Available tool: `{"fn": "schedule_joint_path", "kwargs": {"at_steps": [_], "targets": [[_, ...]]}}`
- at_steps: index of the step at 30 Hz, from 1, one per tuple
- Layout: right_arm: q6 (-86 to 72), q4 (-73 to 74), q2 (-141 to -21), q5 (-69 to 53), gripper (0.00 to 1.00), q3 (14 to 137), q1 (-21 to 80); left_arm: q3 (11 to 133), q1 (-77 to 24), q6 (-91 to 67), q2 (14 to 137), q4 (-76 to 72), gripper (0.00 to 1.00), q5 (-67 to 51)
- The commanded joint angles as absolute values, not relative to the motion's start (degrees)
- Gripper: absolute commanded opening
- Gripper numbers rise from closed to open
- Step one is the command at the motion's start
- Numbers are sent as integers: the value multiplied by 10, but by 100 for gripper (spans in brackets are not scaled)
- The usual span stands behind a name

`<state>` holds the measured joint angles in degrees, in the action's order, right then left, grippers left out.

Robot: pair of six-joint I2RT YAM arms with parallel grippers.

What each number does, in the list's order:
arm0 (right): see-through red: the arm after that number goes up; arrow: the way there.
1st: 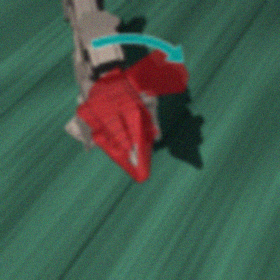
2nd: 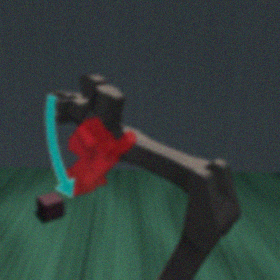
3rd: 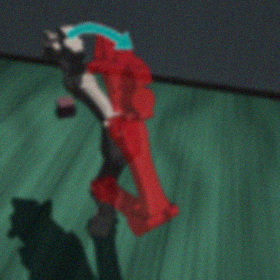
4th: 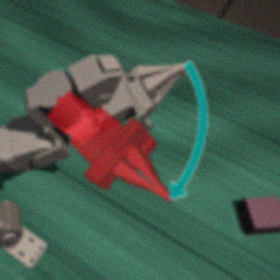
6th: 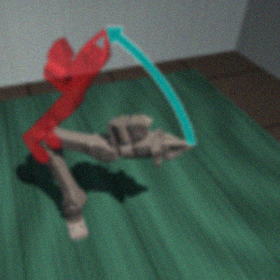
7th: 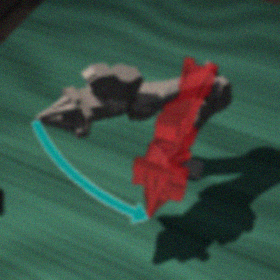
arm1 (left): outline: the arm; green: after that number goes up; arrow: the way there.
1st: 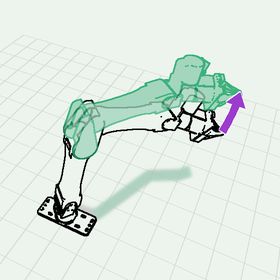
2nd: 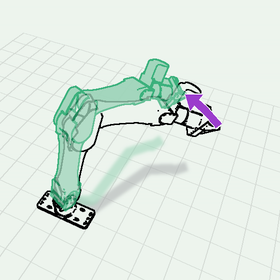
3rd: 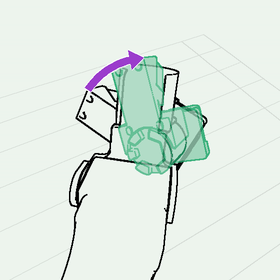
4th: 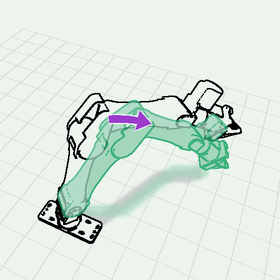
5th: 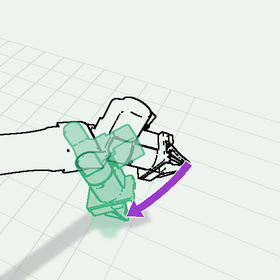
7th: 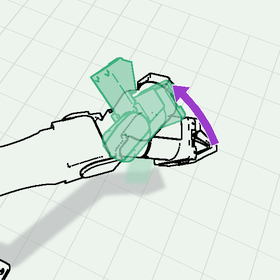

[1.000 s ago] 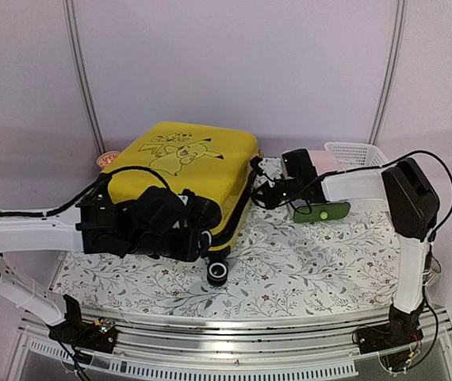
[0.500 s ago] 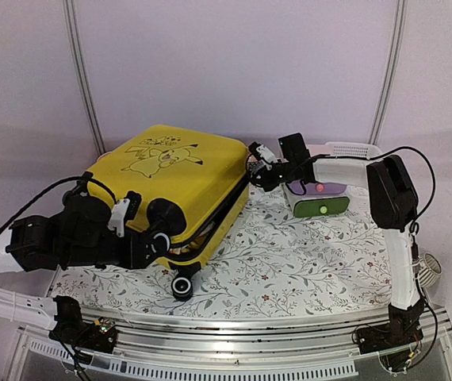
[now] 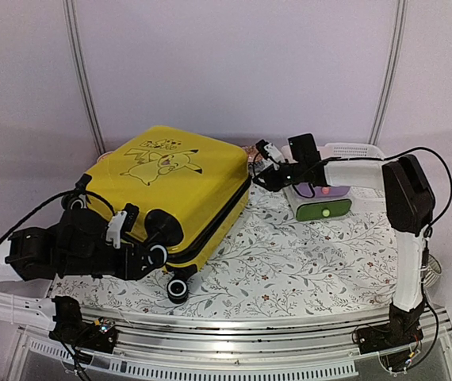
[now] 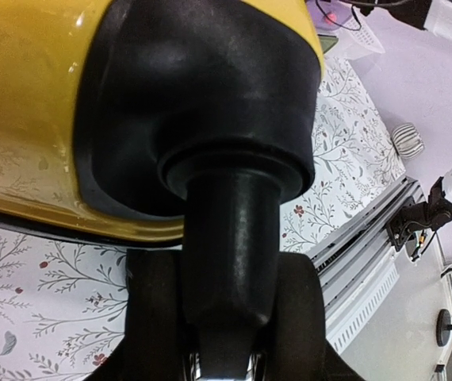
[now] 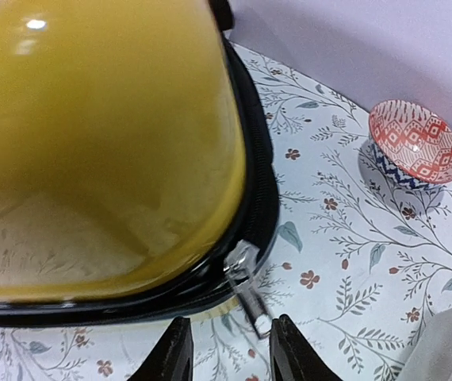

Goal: Open, take out, and arrange the luggage
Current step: Unzip the zipper of the luggage.

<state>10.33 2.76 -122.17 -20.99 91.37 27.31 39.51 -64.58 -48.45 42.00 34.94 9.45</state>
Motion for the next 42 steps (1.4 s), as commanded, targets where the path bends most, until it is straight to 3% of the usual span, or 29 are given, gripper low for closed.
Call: {"fn": "schedule_joint_path", "kwargs": {"at_steps": [1, 7, 9, 17, 19, 20, 22, 23, 33, 42], "targets": [[92, -3, -1123, -214, 38, 845, 259, 392, -652, -497, 393, 328, 50, 49], [72, -5, -1071, -269, 44, 807, 268, 394, -636, -521, 369, 295, 79, 55], [64, -5, -1066, -285, 46, 807, 268, 402, -625, -523, 371, 308, 85, 48], [28, 0, -1071, -314, 51, 830, 268, 393, -595, -585, 329, 353, 91, 85], [9, 2, -1072, -314, 59, 842, 267, 382, -585, -609, 292, 359, 95, 101], [-9, 1, -1072, -314, 67, 849, 268, 375, -579, -622, 274, 361, 98, 107], [-49, 0, -1079, -311, 94, 867, 267, 359, -568, -649, 245, 362, 98, 117], [-67, 0, -1087, -310, 100, 886, 267, 351, -563, -661, 234, 361, 98, 121], [-241, -27, -1204, -352, 99, 1005, 268, 286, -520, -704, 197, 289, 98, 128], [-283, -46, -1280, -381, 99, 1098, 293, 254, -398, -650, 252, 172, 98, -7]]}}
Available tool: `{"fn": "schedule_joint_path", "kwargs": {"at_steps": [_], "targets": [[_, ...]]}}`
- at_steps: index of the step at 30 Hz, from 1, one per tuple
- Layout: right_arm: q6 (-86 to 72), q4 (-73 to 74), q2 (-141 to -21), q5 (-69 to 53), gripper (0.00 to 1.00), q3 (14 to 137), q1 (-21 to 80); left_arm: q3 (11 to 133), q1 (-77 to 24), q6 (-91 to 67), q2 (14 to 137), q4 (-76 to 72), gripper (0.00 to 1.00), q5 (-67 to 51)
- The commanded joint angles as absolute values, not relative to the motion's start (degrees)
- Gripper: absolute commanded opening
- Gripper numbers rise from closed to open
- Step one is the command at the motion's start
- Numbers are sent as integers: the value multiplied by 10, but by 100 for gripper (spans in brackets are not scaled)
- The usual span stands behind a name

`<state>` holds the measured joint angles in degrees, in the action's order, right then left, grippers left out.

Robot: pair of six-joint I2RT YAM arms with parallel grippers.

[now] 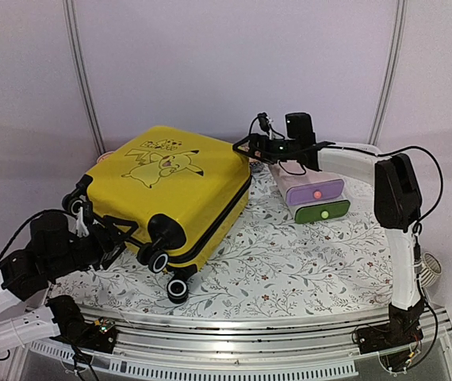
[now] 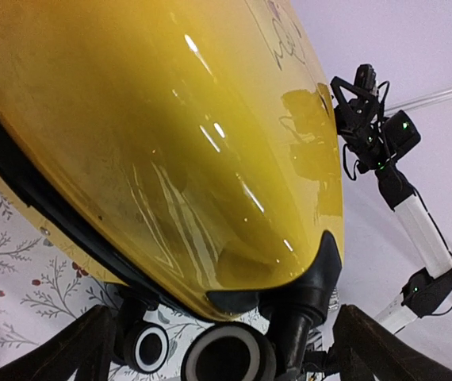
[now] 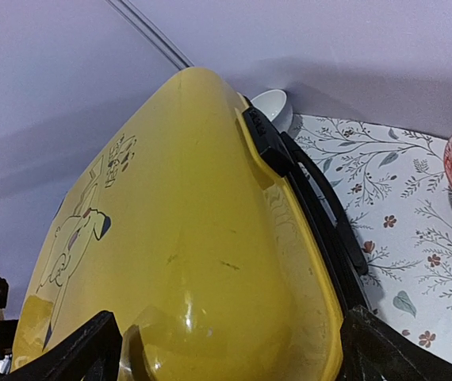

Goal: Open, take out, and arrange the luggage
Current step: Unzip the zipper of the luggage, then rotate the luggage at the center of the board.

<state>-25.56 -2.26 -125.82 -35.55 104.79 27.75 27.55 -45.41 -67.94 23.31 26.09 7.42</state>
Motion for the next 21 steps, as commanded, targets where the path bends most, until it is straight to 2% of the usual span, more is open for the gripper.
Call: {"fn": "schedule_joint_path", "kwargs": {"at_steps": [1, 8, 13, 16, 21], "targets": [[-286, -47, -1287, -383, 99, 1104, 296, 249, -378, -645, 259, 154, 98, -28], [-302, -73, -1322, -467, 100, 1122, 304, 241, -235, -597, 312, 92, 98, -147], [-265, -41, -1297, -529, 98, 1099, 318, 237, -104, -561, 358, 60, 98, -266], [-220, -26, -1247, -542, 97, 1044, 332, 242, -41, -529, 404, 42, 97, -347], [-172, -44, -1136, -532, 97, 908, 362, 282, -1, -454, 480, 21, 97, -393]]}}
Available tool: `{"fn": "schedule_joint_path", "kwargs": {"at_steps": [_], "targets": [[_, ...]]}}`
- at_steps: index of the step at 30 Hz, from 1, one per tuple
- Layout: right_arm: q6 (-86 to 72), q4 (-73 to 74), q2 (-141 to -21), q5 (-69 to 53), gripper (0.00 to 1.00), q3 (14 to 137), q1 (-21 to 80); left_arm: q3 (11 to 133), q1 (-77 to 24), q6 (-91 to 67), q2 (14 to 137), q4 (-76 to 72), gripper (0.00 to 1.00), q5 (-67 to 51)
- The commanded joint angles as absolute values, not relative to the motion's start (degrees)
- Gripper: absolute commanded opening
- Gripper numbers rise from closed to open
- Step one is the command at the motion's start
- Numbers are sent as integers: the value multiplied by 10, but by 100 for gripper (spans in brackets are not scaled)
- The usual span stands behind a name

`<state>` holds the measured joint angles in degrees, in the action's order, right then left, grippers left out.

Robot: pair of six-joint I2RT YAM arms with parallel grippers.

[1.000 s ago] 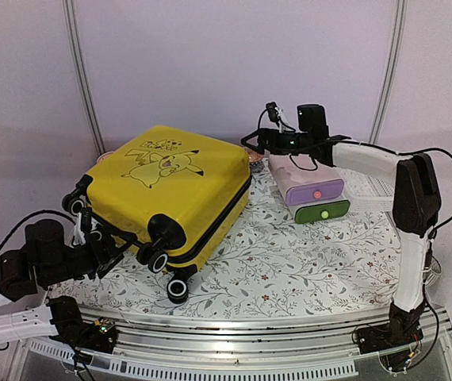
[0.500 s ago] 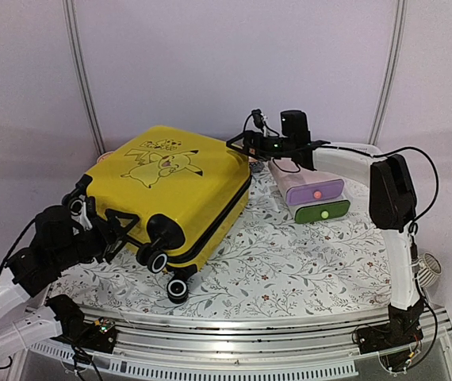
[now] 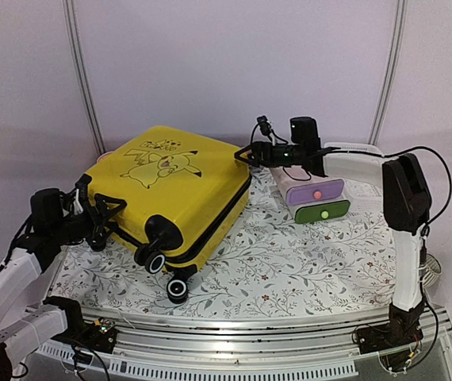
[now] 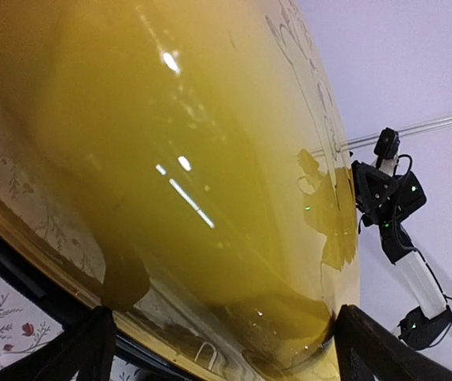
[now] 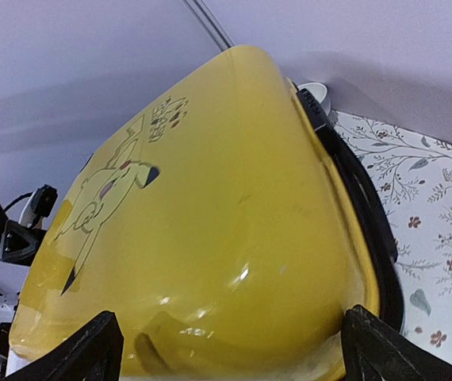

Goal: Open, take out, and arrange the luggage
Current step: Rotate the luggage at the center of the board.

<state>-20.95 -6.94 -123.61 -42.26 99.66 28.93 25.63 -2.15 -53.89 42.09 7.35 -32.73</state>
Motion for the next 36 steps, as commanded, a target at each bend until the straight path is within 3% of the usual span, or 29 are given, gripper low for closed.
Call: {"fn": "schedule_joint_path", "kwargs": {"at_steps": [1, 10, 16, 21, 28, 36], "targets": [[-166, -48, -1115, -528, 97, 876, 370, 291, 3, -447, 499, 9, 97, -403], [-168, -50, -1006, -404, 98, 749, 416, 376, 25, -396, 659, -53, 93, -440], [-143, -8, -976, -307, 99, 741, 415, 406, 36, -365, 656, -16, 90, -426], [-132, -20, -969, -245, 99, 731, 415, 410, -66, -286, 563, 83, 92, -312], [-130, -30, -988, -200, 99, 750, 392, 385, -208, -271, 439, 138, 93, -241], [-133, -42, -981, -194, 99, 761, 367, 416, -386, -246, 494, 235, 98, -49]]}}
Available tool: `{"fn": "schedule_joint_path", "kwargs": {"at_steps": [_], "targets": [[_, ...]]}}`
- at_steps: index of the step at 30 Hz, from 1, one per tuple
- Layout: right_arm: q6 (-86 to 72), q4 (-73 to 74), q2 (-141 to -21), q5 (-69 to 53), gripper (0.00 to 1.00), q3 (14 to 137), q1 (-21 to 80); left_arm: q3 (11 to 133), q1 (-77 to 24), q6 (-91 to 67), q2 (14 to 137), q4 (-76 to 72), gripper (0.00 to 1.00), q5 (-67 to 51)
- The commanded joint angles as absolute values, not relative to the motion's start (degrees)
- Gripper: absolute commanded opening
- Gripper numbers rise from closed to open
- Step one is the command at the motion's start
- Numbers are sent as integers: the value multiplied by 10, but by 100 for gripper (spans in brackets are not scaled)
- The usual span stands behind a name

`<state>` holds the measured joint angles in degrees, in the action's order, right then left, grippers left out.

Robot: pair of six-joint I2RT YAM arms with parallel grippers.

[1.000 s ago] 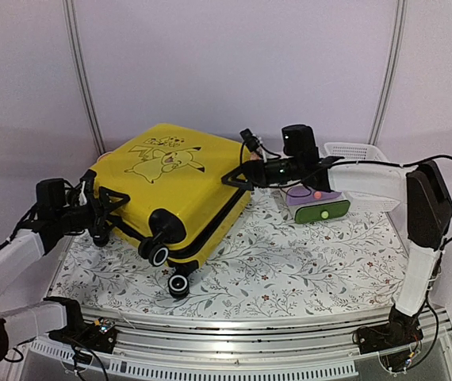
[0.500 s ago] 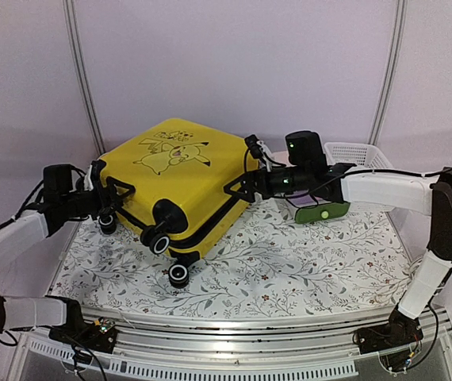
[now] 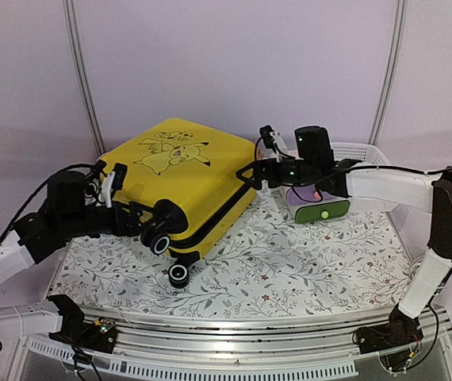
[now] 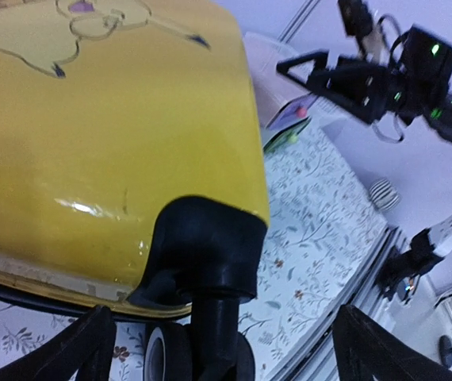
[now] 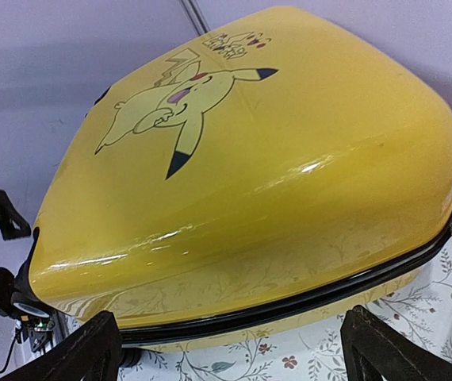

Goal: Open, take out, and arrange the luggage
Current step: Rotate the luggage at the center of the board.

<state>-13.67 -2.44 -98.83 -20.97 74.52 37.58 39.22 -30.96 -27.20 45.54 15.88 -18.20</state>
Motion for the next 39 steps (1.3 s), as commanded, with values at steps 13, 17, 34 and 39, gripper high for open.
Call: {"fn": "schedule_joint_path", "kwargs": {"at_steps": [13, 17, 34, 39], "targets": [[-136, -45, -969, -196, 99, 744, 359, 500, -500, -206, 633, 345, 64, 81], [-135, -47, -972, -199, 99, 747, 356, 498, -494, -227, 609, 369, 57, 101], [-157, -76, -1028, -162, 99, 804, 337, 474, -321, -386, 519, 545, 30, 99], [-191, -77, -1074, -138, 99, 859, 322, 484, -276, -430, 452, 609, 28, 142]]}}
